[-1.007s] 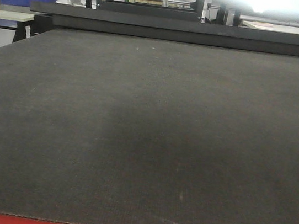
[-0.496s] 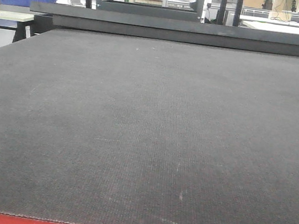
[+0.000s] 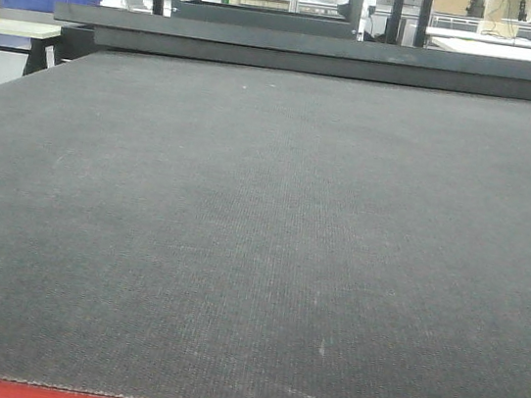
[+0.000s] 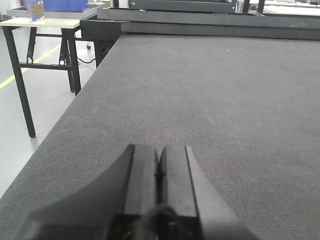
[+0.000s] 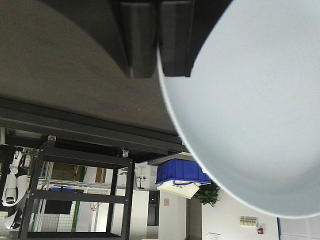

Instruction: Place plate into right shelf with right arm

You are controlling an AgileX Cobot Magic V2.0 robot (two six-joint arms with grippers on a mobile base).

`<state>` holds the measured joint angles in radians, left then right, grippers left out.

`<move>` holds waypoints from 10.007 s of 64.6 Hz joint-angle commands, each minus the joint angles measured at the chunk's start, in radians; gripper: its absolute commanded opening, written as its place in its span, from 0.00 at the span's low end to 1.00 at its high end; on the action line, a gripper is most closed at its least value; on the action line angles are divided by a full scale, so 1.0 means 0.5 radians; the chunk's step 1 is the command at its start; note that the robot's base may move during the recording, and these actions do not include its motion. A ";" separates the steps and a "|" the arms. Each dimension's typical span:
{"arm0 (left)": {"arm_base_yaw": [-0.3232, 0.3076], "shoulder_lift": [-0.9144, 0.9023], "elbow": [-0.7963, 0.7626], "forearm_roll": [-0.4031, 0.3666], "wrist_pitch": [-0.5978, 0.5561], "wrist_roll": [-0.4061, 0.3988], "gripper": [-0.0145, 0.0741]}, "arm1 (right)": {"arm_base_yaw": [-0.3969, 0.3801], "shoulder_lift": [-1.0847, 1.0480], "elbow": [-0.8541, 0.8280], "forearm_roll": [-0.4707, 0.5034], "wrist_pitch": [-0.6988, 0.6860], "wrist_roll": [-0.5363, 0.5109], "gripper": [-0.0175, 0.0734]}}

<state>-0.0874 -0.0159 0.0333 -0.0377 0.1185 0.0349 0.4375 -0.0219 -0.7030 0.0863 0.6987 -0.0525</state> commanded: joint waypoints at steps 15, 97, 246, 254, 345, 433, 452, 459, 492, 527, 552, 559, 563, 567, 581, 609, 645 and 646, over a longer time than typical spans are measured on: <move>-0.011 -0.015 0.016 -0.008 -0.172 -0.007 0.11 | 0.000 0.022 -0.039 -0.003 -0.201 0.005 0.27; -0.011 -0.015 0.016 -0.008 -0.172 -0.007 0.11 | 0.000 0.022 -0.039 -0.003 -0.201 0.005 0.27; -0.011 -0.015 0.016 -0.008 -0.172 -0.007 0.11 | 0.000 0.022 -0.039 -0.003 -0.201 0.005 0.27; -0.011 -0.015 0.016 -0.008 -0.172 -0.007 0.11 | 0.000 0.022 -0.039 -0.003 -0.201 0.005 0.27; -0.011 -0.015 0.016 -0.008 -0.172 -0.007 0.11 | 0.000 0.022 -0.039 -0.003 -0.203 0.005 0.27; -0.011 -0.015 0.016 -0.008 -0.172 -0.007 0.11 | 0.000 0.022 -0.039 -0.003 -0.203 0.005 0.27; -0.011 -0.015 0.016 -0.008 -0.172 -0.007 0.11 | 0.000 0.022 -0.039 -0.003 -0.203 0.005 0.27; -0.011 -0.015 0.016 -0.008 -0.172 -0.007 0.11 | 0.000 0.022 -0.039 -0.003 -0.203 0.005 0.27; -0.011 -0.015 0.016 -0.008 -0.172 -0.007 0.11 | 0.000 0.022 0.062 0.027 -0.321 0.005 0.27; -0.011 -0.015 0.016 -0.008 -0.172 -0.007 0.11 | 0.000 0.614 -0.215 0.201 -0.746 0.006 0.27; -0.011 -0.015 0.016 -0.008 -0.172 -0.007 0.11 | -0.004 1.696 -1.053 0.067 -0.819 0.006 0.27; -0.011 -0.015 0.016 -0.008 -0.172 -0.007 0.11 | -0.008 1.929 -1.209 -0.065 -0.826 0.006 0.27; -0.011 -0.015 0.016 -0.008 -0.172 -0.007 0.11 | -0.008 2.077 -1.288 -0.126 -0.831 0.006 0.27; -0.011 -0.015 0.016 -0.008 -0.172 -0.007 0.11 | -0.008 2.190 -1.341 -0.173 -0.843 0.006 0.27; -0.011 -0.015 0.016 -0.008 -0.172 -0.007 0.11 | -0.093 2.440 -1.429 -0.205 -0.851 0.006 0.33; -0.011 -0.015 0.016 -0.008 -0.172 -0.007 0.11 | -0.147 2.464 -1.429 -0.205 -0.772 0.006 0.89; -0.011 -0.015 0.016 -0.008 -0.172 -0.007 0.11 | -0.147 1.889 -1.425 -0.304 0.085 0.006 0.27; -0.011 -0.015 0.016 -0.008 -0.172 -0.007 0.11 | -0.147 1.877 -1.425 -0.304 0.092 0.006 0.26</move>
<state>-0.0874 -0.0159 0.0333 -0.0377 0.1185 0.0349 0.3696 0.9551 -1.3793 -0.0460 0.7851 -0.0525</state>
